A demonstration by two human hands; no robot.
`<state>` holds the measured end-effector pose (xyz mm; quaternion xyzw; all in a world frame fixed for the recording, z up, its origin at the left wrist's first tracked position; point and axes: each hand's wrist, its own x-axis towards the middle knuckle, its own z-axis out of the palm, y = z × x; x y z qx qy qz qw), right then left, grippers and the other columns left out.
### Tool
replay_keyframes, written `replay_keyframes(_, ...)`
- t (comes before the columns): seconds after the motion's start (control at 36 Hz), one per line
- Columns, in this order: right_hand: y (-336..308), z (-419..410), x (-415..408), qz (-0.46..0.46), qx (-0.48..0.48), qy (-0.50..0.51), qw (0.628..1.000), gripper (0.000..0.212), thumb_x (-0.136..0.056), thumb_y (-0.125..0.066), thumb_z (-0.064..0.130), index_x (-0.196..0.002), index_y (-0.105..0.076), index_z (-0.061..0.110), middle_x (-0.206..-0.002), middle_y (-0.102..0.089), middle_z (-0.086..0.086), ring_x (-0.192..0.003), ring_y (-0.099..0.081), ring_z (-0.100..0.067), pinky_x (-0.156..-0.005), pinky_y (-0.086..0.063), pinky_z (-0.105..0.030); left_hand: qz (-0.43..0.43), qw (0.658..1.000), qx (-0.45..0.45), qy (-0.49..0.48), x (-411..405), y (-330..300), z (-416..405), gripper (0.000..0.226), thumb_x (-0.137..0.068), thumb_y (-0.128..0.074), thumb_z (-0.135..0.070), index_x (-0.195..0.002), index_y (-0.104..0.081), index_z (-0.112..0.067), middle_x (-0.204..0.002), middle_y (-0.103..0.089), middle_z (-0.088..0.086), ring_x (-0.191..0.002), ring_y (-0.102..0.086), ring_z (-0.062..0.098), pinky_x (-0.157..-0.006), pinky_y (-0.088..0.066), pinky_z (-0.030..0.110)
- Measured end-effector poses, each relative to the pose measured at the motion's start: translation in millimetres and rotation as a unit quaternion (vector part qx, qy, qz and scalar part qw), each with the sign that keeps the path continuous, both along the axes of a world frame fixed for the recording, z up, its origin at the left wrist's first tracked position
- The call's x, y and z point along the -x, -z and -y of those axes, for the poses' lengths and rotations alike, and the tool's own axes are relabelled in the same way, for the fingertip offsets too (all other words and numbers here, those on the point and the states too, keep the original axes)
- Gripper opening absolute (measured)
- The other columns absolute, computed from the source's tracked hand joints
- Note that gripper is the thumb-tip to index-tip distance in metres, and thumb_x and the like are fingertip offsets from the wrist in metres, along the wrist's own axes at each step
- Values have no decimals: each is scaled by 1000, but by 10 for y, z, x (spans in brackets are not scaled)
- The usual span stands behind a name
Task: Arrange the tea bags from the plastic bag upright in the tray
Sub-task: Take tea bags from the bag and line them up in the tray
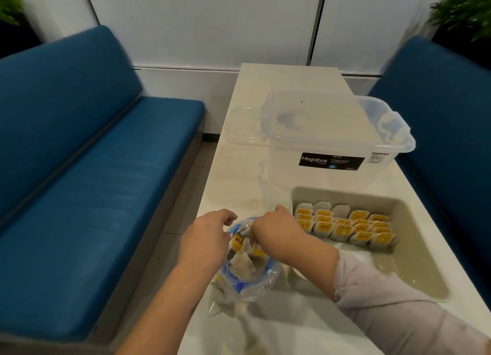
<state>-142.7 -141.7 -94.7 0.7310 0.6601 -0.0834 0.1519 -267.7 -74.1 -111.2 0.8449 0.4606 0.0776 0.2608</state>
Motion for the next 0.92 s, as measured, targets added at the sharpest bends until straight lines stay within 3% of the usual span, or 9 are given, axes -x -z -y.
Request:
replay_keyframes(0.14, -149, 0, -108, -98, -41, 25, 994, 34, -92, -46, 10, -110, -66, 31, -98, -66, 4, -96, -56, -20, -88, -31, -33, 15, 1000, 10, 16, 9, -6, -15, 29, -90, -62, -28, -119, -59, -32, -115, -63, -13, -94, -61, 9, -78, -51, 26)
replay_keyframes(0.28, -360, -2, -199, -189, -89, 70, 976, 26, -94, -51, 13, -104, -67, 31, -85, -55, 11, -92, -54, -14, -96, -34, -34, 119, 991, 39, 46, -24, -60, 10, 27, -96, -46, -37, -111, -66, -26, -101, -65, -11, -89, -57, 5, -76, -46, 18)
replay_keyframes(0.36, -481, 1, -254, -245, -112, 103, 957, 20, -94, -56, 18, -104, -68, 29, -86, -58, 9, -89, -54, -11, -86, -39, -27, 178, 978, 90, 58, -43, -132, 45, 37, -87, -36, -56, -103, -63, -35, -85, -60, -25, -83, -57, -3, -71, -42, 10)
replay_keyframes(0.42, -534, 7, -300, -288, -131, 123, 941, 18, -92, -58, 17, -101, -69, 27, -89, -63, 7, -89, -57, -11, -78, -40, -24, 193, 972, 118, 63, -54, -154, 42, 39, -80, -41, -62, -104, -58, -37, -86, -60, -27, -87, -59, -5, -73, -45, 11)
replay_keyframes(0.53, -604, 37, -395, -345, -174, 150, 910, 16, -90, -61, 14, -91, -67, 29, -89, -66, 5, -87, -59, -13, -75, -43, -24, 201, 969, 130, 66, -93, -169, 47, 33, -80, -70, -40, -110, -56, -36, -91, -67, -19, -82, -64, -4, -72, -51, 13)
replay_keyframes(0.67, -630, 105, -482, -377, -185, 173, 891, 14, -87, -66, 18, -89, -62, 31, -83, -66, 8, -80, -60, -9, -72, -44, -22, 252, 954, 161, 36, -176, -153, 106, 23, -81, -72, -27, -99, -59, -31, -88, -69, -12, -80, -67, 5, -72, -55, 19)
replay_keyframes(0.86, -643, 252, -594, -358, -204, 218, 885, 10, -83, -72, 24, -84, -64, 29, -70, -65, 13, -60, -54, 0, -55, -39, -19, 277, 941, 192, 19, -307, -115, 177, 17, -81, -74, -27, -93, -62, -26, -84, -70, -6, -76, -69, 12, -63, -59, 27)
replay_keyframes(0.92, -655, 300, -627, -357, -215, 225, 881, 12, -82, -73, 24, -83, -64, 32, -68, -65, 13, -61, -55, 0, -57, -41, -20, 280, 940, 196, 21, -360, -120, 215, 15, -81, -73, -26, -91, -62, -28, -85, -70, -4, -76, -70, 12, -60, -58, 24)
